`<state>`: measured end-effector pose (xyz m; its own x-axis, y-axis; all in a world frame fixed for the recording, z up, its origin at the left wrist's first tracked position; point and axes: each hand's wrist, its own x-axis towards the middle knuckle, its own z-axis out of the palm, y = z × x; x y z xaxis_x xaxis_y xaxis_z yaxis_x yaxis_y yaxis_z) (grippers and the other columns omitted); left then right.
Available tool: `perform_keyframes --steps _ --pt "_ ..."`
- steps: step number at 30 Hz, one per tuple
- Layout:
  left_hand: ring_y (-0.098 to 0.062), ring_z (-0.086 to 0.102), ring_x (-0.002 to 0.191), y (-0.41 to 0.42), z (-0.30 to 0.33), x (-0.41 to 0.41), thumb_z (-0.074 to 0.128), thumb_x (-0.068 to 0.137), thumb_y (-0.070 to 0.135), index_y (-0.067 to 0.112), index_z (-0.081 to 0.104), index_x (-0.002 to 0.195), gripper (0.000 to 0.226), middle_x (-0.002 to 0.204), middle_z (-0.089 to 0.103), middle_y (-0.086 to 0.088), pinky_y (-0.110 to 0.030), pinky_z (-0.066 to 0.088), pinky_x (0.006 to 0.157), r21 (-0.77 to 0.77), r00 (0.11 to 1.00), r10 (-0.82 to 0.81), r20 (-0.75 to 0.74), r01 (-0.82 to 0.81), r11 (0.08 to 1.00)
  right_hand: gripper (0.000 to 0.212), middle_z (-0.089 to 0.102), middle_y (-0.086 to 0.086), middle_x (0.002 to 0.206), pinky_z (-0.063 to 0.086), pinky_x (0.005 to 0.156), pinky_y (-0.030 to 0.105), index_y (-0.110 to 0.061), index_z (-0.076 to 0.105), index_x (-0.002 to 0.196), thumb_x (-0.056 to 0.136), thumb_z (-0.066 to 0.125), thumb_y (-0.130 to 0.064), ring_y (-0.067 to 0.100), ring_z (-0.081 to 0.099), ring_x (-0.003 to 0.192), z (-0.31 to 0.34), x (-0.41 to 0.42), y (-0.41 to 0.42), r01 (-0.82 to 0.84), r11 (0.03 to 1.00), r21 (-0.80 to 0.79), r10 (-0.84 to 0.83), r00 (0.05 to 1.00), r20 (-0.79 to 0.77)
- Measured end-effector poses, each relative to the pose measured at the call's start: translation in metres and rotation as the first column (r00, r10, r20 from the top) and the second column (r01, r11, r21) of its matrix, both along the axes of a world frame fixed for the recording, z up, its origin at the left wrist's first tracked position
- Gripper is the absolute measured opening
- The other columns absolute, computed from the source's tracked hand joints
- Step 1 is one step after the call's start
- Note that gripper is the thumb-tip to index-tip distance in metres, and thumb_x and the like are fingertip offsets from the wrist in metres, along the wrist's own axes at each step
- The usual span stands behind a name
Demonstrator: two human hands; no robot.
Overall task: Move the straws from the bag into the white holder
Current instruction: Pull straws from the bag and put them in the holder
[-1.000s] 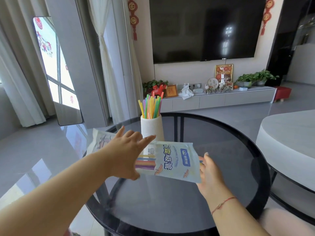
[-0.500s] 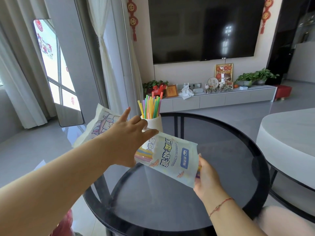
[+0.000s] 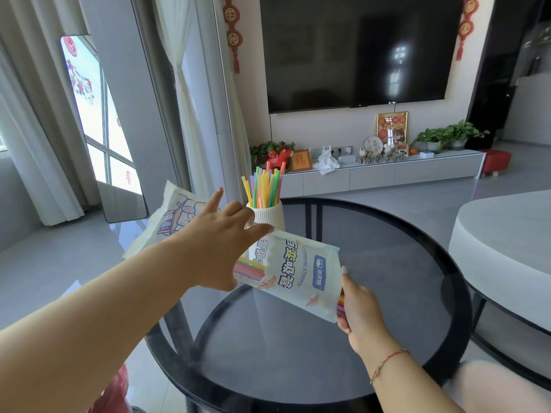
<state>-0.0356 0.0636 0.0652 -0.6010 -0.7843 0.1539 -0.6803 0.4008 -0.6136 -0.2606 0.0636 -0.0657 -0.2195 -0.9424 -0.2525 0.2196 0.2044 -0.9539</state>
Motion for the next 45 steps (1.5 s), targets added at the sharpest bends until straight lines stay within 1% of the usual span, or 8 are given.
perform_keyframes --steps 8,15,19,23,26,30,39,45 --pt "-0.024 0.037 0.132 -0.001 -0.003 0.006 0.068 0.061 0.062 0.037 0.024 0.146 0.100 0.138 0.045 -0.001 -0.064 0.009 0.114 0.024 0.995 -0.024 -0.093 0.026 0.999 0.031 0.066 0.011 0.069 0.020 0.031 0.017 -0.008 0.063 0.076 0.087 0.064 -0.038 0.012 0.040 0.037 0.002 -0.028 -0.014 0.044 0.998 -0.041 -0.047 0.997 -0.059" --pt "-0.019 0.023 0.136 0.002 -0.011 0.004 0.068 0.067 0.061 0.042 0.013 0.146 0.098 0.144 0.035 0.007 -0.055 -0.001 0.116 0.146 0.976 0.089 -0.196 -0.061 0.987 0.031 0.070 0.009 0.065 0.022 0.034 0.017 -0.001 0.062 0.082 0.090 0.061 -0.032 0.011 0.063 0.042 0.012 -0.033 -0.016 -0.038 0.999 -0.019 0.034 0.986 -0.162" --pt "-0.016 0.022 0.134 0.001 -0.027 0.013 0.069 0.068 0.060 0.044 0.012 0.146 0.098 0.142 0.034 0.012 -0.048 0.000 0.117 0.230 0.940 0.166 -0.297 -0.099 0.968 0.039 0.063 0.016 0.058 0.020 0.031 0.015 -0.001 0.055 0.075 0.091 0.057 -0.037 0.011 0.035 0.027 0.018 -0.041 -0.021 -0.071 0.997 -0.011 0.070 0.992 -0.105" --pt "-0.015 0.026 0.129 -0.001 -0.040 0.018 0.071 0.067 0.059 0.044 0.016 0.145 0.096 0.137 0.038 0.011 -0.044 0.009 0.116 0.291 0.895 0.227 -0.383 -0.117 0.950 0.050 0.062 0.015 0.068 0.036 0.037 0.022 0.000 0.065 0.088 0.087 0.056 -0.049 0.016 0.050 0.045 0.022 -0.044 -0.023 -0.026 1.000 0.013 0.026 1.000 0.006" --pt "-0.014 0.028 0.124 -0.006 -0.046 0.023 0.073 0.067 0.058 0.045 0.017 0.143 0.096 0.132 0.041 0.012 -0.042 0.017 0.115 0.324 0.857 0.267 -0.440 -0.126 0.938 0.055 0.066 0.015 0.082 0.053 0.065 0.034 -0.003 0.064 0.096 0.081 0.061 -0.056 0.024 0.061 0.071 0.020 -0.036 -0.015 0.042 0.998 0.044 -0.052 0.964 0.263" --pt "-0.012 0.029 0.120 -0.010 -0.051 0.023 0.074 0.066 0.057 0.045 0.018 0.143 0.096 0.129 0.042 0.013 -0.041 0.023 0.112 0.351 0.825 0.289 -0.487 -0.118 0.929 0.037 0.068 0.010 0.095 0.047 0.097 0.044 -0.012 0.062 0.095 0.082 0.064 -0.047 0.028 0.064 0.097 0.014 -0.017 -0.002 -0.115 0.993 -0.027 0.113 0.855 0.506" --pt "-0.015 0.033 0.122 -0.004 -0.071 0.021 0.074 0.067 0.057 0.044 0.019 0.144 0.095 0.133 0.042 0.012 -0.042 0.024 0.114 0.404 0.813 0.310 -0.493 -0.101 0.909 0.025 0.069 0.006 0.081 0.056 0.062 0.032 -0.009 0.067 0.092 0.097 0.049 -0.026 0.017 0.066 0.067 0.021 -0.015 -0.027 0.005 0.999 -0.044 0.022 0.816 0.577" --pt "-0.012 0.032 0.120 -0.002 -0.097 0.022 0.074 0.066 0.057 0.047 0.018 0.143 0.096 0.131 0.042 0.015 -0.041 0.023 0.113 0.476 0.795 0.371 -0.480 -0.119 0.871 0.029 0.062 0.011 0.083 0.051 0.085 0.040 -0.009 0.052 0.080 0.100 0.041 -0.026 0.023 0.062 0.077 0.046 -0.037 -0.048 0.273 0.953 -0.130 -0.174 0.848 0.500"
